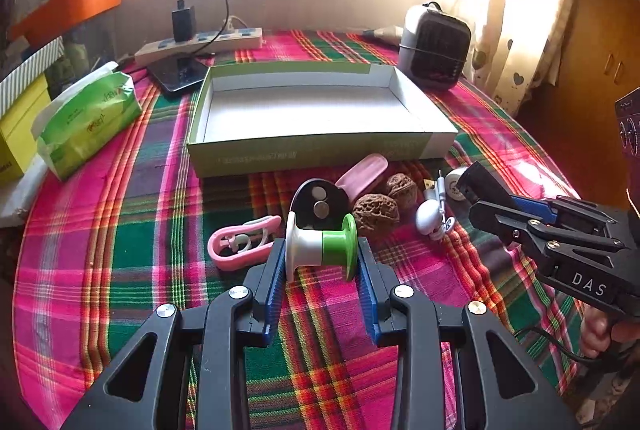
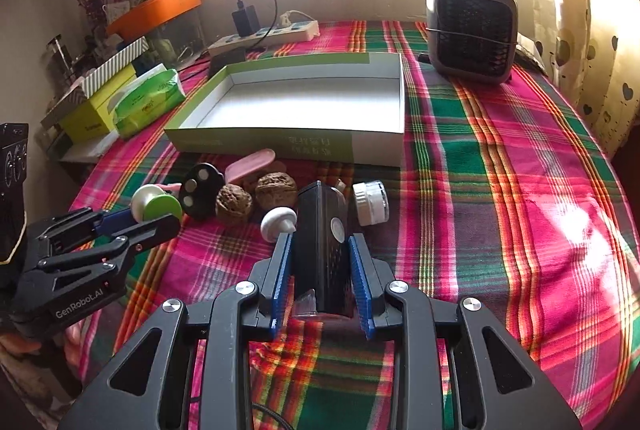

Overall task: Organize objects
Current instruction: 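Carry the spool and flashlight into the white box tray with both grippers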

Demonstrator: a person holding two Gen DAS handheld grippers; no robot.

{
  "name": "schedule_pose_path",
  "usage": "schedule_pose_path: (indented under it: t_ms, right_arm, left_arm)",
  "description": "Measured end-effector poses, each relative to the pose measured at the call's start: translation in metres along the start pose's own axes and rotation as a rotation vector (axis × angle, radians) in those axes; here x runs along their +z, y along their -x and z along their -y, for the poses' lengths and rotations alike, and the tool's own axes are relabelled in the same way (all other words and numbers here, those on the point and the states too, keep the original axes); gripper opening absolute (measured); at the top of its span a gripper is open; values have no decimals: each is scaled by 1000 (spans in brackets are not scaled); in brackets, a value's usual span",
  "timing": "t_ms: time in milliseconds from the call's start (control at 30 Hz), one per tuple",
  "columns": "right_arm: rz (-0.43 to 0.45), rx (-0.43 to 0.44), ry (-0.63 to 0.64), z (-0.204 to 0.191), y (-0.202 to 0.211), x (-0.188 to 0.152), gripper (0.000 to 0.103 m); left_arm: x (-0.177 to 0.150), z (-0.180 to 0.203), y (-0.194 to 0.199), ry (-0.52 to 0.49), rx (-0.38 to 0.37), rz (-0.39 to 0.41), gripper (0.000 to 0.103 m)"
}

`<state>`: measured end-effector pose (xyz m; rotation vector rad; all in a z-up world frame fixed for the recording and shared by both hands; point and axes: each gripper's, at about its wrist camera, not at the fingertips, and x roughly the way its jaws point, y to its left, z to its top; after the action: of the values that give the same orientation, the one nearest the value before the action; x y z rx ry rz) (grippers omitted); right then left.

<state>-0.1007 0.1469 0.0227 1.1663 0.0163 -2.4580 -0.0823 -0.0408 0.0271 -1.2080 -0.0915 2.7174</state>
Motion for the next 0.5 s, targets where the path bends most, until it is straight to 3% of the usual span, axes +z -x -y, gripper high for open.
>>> schedule_pose_path:
  t_ms: [500]
  right_arm:
    - [42,35,-1,-3,-6,48,30]
  left_arm:
    - [51,-12,-14,15,-18,22,31]
